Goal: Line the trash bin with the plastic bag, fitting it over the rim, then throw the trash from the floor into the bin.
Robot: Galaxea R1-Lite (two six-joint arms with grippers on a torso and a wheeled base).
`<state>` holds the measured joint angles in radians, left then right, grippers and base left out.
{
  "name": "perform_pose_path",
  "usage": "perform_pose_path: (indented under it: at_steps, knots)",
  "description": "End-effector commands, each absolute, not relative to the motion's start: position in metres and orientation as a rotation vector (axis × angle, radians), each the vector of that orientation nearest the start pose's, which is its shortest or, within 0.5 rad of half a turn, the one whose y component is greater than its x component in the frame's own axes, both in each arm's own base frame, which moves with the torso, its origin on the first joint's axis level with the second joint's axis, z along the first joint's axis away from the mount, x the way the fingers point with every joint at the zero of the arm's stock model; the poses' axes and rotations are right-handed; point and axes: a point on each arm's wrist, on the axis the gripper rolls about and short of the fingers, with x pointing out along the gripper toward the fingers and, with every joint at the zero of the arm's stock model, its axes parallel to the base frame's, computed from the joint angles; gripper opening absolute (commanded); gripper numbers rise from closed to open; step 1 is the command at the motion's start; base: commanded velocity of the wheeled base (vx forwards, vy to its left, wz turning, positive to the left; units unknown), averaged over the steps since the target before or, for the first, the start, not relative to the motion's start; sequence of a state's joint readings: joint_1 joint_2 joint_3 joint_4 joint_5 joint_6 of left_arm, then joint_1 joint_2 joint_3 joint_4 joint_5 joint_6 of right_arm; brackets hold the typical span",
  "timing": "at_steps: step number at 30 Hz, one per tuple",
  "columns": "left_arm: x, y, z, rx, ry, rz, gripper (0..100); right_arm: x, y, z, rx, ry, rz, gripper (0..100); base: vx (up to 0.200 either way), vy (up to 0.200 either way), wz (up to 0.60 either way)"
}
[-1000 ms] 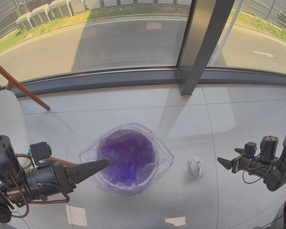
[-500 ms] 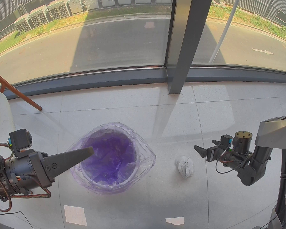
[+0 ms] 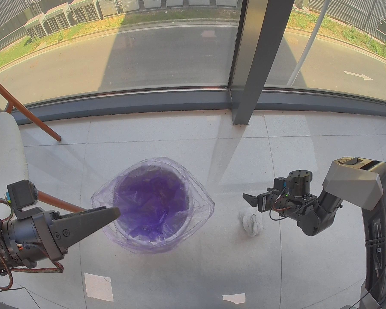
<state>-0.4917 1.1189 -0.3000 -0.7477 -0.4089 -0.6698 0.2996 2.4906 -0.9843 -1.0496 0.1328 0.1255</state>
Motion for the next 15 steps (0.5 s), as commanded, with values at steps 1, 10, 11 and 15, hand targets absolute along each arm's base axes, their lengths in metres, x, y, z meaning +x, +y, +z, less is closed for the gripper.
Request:
perform_pose_path:
  at_steps: [1, 10, 11, 15]
  knots:
    - [0.117, -0.073, 0.178, -0.595, 0.381, -0.835, 100, 0.415, 0.132, -0.035, 0.082, 0.475, 0.39, 100, -0.2, 0.0, 0.0]
    - [0.12, -0.065, 0.178, -0.459, 0.292, -0.787, 100, 0.433, 0.136, -0.051, 0.076, 0.453, 0.363, 100, -0.133, 0.0, 0.0]
    - [0.12, -0.065, 0.179, -0.446, 0.283, -0.788, 100, 0.434, 0.136, -0.052, 0.074, 0.454, 0.363, 100, 0.0, 0.0, 0.0]
    - [0.121, -0.065, 0.182, -0.438, 0.267, -0.785, 100, 0.435, 0.134, -0.061, 0.06, 0.484, 0.323, 100, 0.0, 0.0, 0.0]
